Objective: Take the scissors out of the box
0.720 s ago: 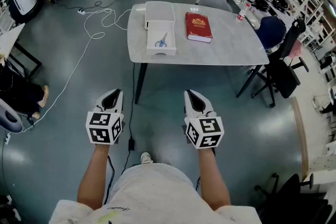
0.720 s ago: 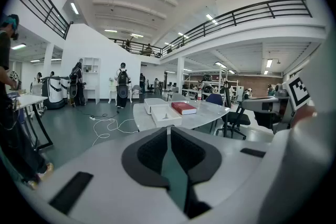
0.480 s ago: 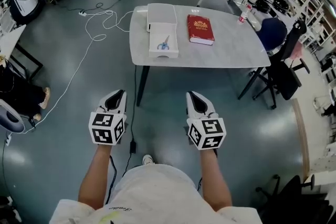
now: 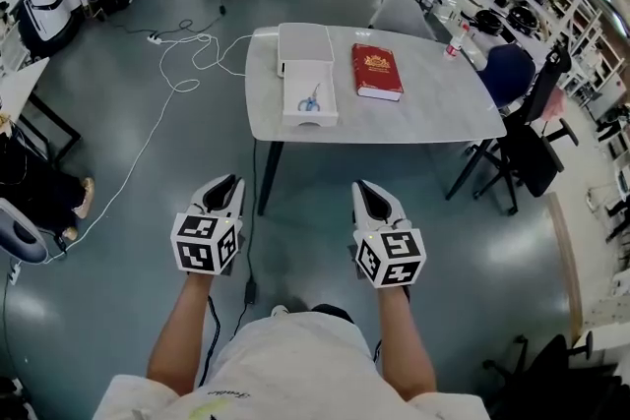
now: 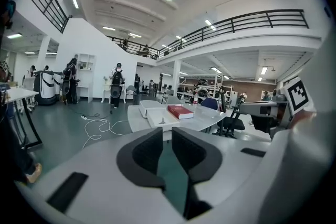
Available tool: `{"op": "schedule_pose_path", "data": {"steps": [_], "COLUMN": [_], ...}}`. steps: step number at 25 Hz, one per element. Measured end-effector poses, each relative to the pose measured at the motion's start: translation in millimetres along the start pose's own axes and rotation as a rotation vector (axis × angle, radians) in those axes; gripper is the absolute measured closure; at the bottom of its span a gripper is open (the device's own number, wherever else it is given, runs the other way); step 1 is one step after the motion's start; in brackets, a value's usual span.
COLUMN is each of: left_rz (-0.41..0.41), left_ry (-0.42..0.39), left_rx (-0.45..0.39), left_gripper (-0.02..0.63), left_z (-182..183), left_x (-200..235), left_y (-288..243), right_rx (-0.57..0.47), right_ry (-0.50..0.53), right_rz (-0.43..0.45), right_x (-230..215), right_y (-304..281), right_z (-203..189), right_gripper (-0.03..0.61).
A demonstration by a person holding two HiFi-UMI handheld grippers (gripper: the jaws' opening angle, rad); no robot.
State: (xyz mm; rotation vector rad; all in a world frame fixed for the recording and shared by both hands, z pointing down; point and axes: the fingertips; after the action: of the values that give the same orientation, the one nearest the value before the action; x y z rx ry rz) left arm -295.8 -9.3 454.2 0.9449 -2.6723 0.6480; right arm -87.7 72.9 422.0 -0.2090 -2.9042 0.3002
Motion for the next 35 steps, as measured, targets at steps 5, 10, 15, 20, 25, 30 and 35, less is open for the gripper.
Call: {"op": "schedule_pose_path", "data": {"steps": [5,10,15,20,25,30,35], "left_rz": [0.001,0.006,0.015,0.034,0.044,0.067,0.093], "left_ry": [-0.01,-0.018,-0.024,-0.018,-0.015,-0.01,-0.002], "left_rx": [0.012,0.022,0.028,0.044,0.052,0.055,0.06], "left_gripper": [0.583,0.581,0.578,0.56,0.551,0.545,0.545], "left_z": [2.7,6.8,13.3,20.7,35.2,48.6,54.2], "left_x": [3.3,7.3,4.2,2.3,-9.6,-18.3,-26.4], "left_y": [-12.7,-32.0,-64.4,-100.9,-140.7,-175.8,-205.3], "right_rx": [-0.007,-0.013,-0.012,-0.016,-0.022,-0.028,-0.031], "right_ry": [-0.007,-0.013,-0.018,-0.02,-0.017,-0.017,-0.013], "right_rz": [-0.002,0.001,0.008,0.024,0.044,0.069,0.096], "right_x": [-7.1,-18.1,-45.1,-77.2,-114.2,-148.6,-178.4], "right_y": [-11.6,-28.3,-49.8,-78.3,-106.2,-130.9,-150.9], "right_z": [-1.6,-3.6,-9.1,-7.9,-3.9,-0.8,-2.0], "right_gripper": [0.574,0.574,0.574,0.574,0.574,0.574,0.574]}}
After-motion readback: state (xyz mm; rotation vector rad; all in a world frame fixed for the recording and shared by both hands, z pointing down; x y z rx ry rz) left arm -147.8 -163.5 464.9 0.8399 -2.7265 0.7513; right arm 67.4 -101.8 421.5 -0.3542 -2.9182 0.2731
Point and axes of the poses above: the fingertips, and each gripper's own axes: y backward along the fingers, x to its left, z out of its top, and after that the axes turned 14 degrees about y, right-handed
